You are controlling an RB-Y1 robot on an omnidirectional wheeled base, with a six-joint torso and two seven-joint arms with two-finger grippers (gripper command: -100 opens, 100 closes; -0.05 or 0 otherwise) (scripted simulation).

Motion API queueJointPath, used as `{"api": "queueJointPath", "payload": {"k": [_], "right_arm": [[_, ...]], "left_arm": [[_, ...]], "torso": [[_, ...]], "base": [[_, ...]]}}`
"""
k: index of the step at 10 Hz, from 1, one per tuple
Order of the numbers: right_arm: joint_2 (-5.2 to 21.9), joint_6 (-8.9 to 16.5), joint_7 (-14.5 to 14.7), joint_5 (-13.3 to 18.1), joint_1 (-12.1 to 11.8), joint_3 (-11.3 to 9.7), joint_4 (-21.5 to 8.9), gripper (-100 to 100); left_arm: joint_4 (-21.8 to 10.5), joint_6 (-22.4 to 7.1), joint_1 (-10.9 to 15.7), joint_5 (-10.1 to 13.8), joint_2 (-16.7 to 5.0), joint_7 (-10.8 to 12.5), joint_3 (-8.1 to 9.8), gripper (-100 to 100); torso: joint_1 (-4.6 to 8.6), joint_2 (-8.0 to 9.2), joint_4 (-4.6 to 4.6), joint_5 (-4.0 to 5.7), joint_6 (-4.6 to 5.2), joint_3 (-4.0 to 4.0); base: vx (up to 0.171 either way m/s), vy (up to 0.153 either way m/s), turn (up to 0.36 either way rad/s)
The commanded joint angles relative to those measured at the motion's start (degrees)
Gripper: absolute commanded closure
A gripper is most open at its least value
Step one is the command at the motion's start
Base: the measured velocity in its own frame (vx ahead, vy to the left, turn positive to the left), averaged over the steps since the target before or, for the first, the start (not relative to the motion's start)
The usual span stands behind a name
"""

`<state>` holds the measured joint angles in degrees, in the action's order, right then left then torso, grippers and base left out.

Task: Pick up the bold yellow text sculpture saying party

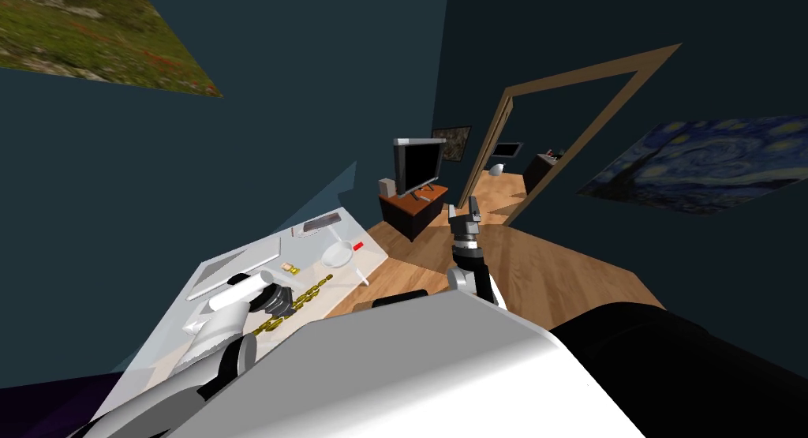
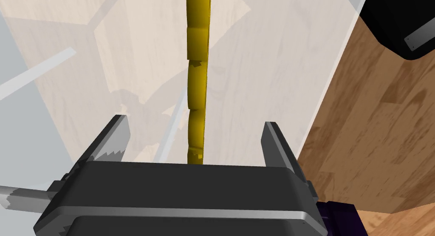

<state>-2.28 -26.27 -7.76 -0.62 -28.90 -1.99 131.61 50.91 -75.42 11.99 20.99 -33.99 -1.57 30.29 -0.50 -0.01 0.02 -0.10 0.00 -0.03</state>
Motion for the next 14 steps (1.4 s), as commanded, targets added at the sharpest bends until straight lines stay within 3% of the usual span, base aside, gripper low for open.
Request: {"api": "queueJointPath", "payload": {"k": [1, 2, 3, 5, 6, 7, 11, 12, 13, 14], "right_arm": [[0.0, 0.0, 0.0, 0.0, 0.0, 0.0, 0.0, 0], [0.0, 0.0, 0.0, 0.0, 0.0, 0.0, 0.0, 0], [0.0, 0.0, 0.0, 0.0, 0.0, 0.0, 0.0, 0], [0.0, 0.0, 0.0, 0.0, 0.0, 0.0, 0.0, 0], [0.0, 0.0, 0.0, 0.0, 0.0, 0.0, 0.0, 0], [0.0, 0.0, 0.0, 0.0, 0.0, 0.0, 0.0, 0], [0.0, 0.0, 0.0, 0.0, 0.0, 0.0, 0.0, 0], [0.0, 0.0, 0.0, 0.0, 0.0, 0.0, 0.0, 0], [0.0, 0.0, 0.0, 0.0, 0.0, 0.0, 0.0, 0], [0.0, 0.0, 0.0, 0.0, 0.0, 0.0, 0.0, 0]], "left_arm": [[0.0, 0.0, 0.0, 0.0, 0.0, 0.0, 0.00, -100], [0.0, -0.2, 0.0, 0.0, 0.0, 0.0, 0.00, 0], [-0.9, 1.4, -0.1, -0.2, 0.7, 0.1, -0.41, -100], [-2.1, 3.5, -0.2, -0.5, 1.5, 0.3, -0.92, -100], [-0.8, 2.3, -0.5, -0.5, 1.5, 0.5, -0.77, -100], [-0.8, 2.5, -0.5, -0.5, 1.6, 0.5, -0.80, 100], [-0.9, 2.4, -0.5, -0.5, 1.6, 0.5, -0.80, 100], [-0.9, 2.4, -0.5, -0.5, 1.6, 0.5, -0.80, 0], [-0.5, 0.6, -0.1, -0.1, 0.3, 0.1, -0.21, 100], [0.0, -0.2, 0.0, 0.0, 0.0, 0.0, 0.00, 100]], "torso": [[0.00, 0.00, 0.00, 0.00, 0.00, 0.00], [0.16, -0.04, 0.01, 0.02, 0.01, -0.02], [0.29, -0.05, 0.01, 0.06, 0.01, -0.03], [0.26, -0.10, 0.02, 0.05, 0.01, -0.06], [0.26, -0.10, 0.03, 0.05, 0.01, -0.06], [0.30, -0.09, 0.02, 0.06, 0.01, -0.05], [0.34, -0.08, 0.01, 0.07, 0.02, -0.04], [0.34, -0.08, 0.01, 0.07, 0.02, -0.05], [0.34, -0.08, 0.01, 0.07, 0.02, -0.05], [0.41, -0.06, -0.01, 0.12, 0.02, -0.03]], "base": [[-0.003, 0.041, -0.006], [-0.001, 0.008, 0.000], [0.007, 0.020, 0.010], [0.009, 0.026, 0.008], [0.003, 0.011, -0.001], [0.000, 0.000, 0.000], [0.000, 0.000, 0.000], [0.000, 0.000, 0.000], [-0.006, -0.023, -0.016], [-0.010, -0.031, -0.010]]}}
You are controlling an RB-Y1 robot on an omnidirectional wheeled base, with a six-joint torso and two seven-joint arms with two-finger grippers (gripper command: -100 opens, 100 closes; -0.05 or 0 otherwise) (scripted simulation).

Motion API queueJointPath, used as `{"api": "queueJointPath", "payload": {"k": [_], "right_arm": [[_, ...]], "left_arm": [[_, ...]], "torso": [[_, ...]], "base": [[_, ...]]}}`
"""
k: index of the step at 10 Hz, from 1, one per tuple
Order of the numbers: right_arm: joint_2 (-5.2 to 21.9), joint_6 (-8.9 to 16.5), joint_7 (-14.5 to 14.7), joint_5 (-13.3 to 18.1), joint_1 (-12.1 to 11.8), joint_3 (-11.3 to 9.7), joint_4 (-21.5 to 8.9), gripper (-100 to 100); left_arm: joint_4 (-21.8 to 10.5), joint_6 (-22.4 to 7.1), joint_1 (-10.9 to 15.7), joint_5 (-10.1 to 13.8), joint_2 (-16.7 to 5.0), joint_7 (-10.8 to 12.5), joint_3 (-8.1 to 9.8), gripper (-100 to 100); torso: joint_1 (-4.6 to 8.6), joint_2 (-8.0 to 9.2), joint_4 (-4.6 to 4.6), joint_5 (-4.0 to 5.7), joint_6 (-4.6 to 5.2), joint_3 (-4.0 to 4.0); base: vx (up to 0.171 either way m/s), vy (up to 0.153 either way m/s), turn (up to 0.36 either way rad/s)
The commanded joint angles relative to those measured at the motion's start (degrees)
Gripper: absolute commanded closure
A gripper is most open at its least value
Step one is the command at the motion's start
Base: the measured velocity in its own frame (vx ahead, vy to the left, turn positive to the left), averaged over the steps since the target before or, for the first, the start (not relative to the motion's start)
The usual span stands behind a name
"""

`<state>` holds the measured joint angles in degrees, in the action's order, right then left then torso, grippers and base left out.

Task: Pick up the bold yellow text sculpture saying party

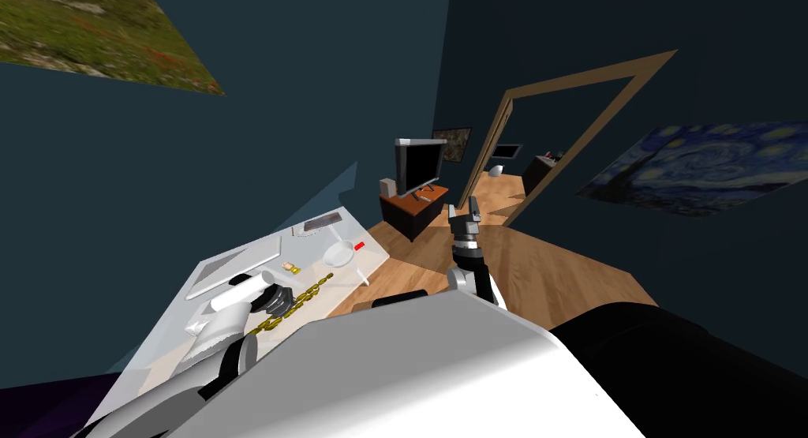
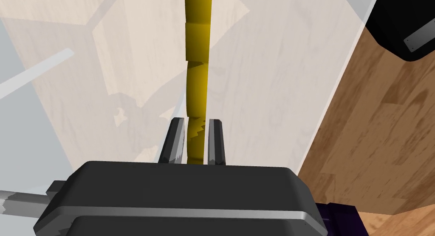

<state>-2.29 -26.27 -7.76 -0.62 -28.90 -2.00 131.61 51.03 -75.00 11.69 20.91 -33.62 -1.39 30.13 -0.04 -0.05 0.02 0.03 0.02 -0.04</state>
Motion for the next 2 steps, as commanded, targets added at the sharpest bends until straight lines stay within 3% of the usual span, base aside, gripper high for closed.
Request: {"api": "queueJointPath", "payload": {"k": [1, 2], "right_arm": [[0.0, 0.0, 0.0, 0.0, 0.0, 0.0, 0.0, 0], [0.0, 0.0, 0.0, 0.0, 0.0, 0.0, 0.0, 0]], "left_arm": [[0.0, 0.0, 0.0, 0.0, 0.0, 0.0, 0.00, 100], [0.1, -0.2, 0.0, 0.0, -0.1, 0.0, 0.04, 0]], "torso": [[0.00, 0.00, 0.00, 0.00, 0.00, 0.00], [-0.05, -0.01, 0.01, -0.03, 0.00, -0.01]], "base": [[-0.004, -0.012, 0.001], [0.000, 0.000, 0.000]]}}
